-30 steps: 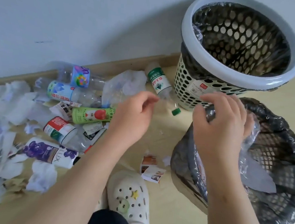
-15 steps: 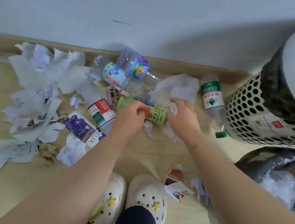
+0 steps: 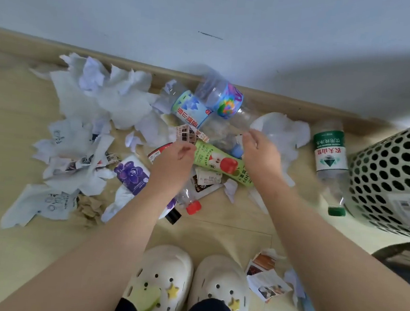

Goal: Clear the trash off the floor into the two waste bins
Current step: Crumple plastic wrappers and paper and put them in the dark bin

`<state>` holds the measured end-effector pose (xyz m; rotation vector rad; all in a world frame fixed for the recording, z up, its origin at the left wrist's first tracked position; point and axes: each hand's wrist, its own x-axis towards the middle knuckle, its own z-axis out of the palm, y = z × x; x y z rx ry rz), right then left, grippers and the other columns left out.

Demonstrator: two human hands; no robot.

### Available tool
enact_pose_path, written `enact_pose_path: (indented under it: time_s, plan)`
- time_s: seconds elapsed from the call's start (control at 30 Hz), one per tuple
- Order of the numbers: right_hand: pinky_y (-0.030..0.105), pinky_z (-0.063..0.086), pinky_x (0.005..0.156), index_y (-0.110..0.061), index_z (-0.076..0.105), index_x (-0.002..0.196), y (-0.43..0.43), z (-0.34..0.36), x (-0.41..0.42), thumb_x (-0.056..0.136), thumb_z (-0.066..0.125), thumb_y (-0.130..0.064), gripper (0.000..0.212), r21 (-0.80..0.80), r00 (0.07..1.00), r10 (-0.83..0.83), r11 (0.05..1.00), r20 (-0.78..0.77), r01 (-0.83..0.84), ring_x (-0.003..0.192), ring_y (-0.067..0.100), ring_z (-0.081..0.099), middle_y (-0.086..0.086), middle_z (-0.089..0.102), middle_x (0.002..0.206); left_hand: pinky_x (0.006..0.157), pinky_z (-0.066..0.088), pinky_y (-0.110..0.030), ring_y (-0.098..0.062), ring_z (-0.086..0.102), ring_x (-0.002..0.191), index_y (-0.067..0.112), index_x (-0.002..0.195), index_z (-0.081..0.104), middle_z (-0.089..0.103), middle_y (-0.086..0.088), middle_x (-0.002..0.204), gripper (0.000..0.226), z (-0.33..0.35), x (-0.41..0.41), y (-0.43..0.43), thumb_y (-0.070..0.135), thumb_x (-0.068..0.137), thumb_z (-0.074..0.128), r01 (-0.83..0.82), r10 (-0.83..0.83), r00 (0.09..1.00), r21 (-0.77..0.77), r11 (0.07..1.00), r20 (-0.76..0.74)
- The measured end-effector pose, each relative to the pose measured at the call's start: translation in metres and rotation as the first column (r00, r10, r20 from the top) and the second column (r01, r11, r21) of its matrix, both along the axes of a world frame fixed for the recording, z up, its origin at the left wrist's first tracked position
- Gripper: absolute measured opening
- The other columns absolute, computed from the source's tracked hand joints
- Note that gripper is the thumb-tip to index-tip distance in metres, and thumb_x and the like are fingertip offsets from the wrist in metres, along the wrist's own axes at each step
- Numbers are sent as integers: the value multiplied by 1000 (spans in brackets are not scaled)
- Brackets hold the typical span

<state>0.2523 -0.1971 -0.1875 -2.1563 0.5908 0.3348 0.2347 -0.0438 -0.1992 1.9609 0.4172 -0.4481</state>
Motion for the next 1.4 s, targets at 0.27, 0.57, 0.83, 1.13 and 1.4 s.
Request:
enact_pose_path:
  time_s: [0.27, 0.57, 0.83, 1.13, 1.4]
  plan:
    - [23, 31, 51, -18, 40, 47, 37, 15, -45, 88, 61, -17, 46, 710, 864, -463, 540, -198, 452, 47, 11, 41, -6, 42, 45, 94, 45, -40, -16, 55, 109, 25, 115, 51, 57, 2, 118, 26, 10, 1, 16, 39, 93, 49, -426, 291, 896, -465, 776, -336]
    - [33, 39, 58, -25, 52, 92, 73, -3, -67, 72, 73, -24, 29, 702, 927, -330, 619, -177, 354, 79, 24, 56, 1, 58, 93, 54, 50, -22, -12, 62, 67, 16, 122, 53, 66, -3, 86, 34, 8, -17, 24, 0, 92, 49, -462, 245, 873, -554, 693, -422]
    - [29, 50, 72, -16, 54, 122, 84, -12, -80, 91, 57, -8, 33, 692, 873, -389, 543, -295, 476, 77, 16, 61, 9, 65, 100, 71, 48, -22, -12, 61, 80, 22, 112, 63, 61, 6, 83, 30, 7, -36, 22, 9, 86, 57, 37, -39, 997, -36, 999, -62]
    - [19, 41, 57, -25, 50, 117, 75, -18, -82, 95, 52, -14, 25, 512, 844, -416, 672, -337, 536, 71, 7, 48, -6, 53, 90, 96, 36, -39, -28, 42, 122, 17, 118, 58, 47, -7, 132, 31, -16, 25, 85, 12, 88, 49, -54, -68, 982, 606, 794, 177]
    - [24, 49, 64, -23, 51, 124, 73, -20, -82, 93, 50, -10, 33, 482, 838, -369, 693, -402, 536, 67, 10, 50, -6, 52, 82, 104, 37, -42, -32, 28, 136, 17, 143, 24, 12, -8, 153, 75, -53, 73, 131, 25, 80, 64, -77, 155, 977, 431, 899, -149]
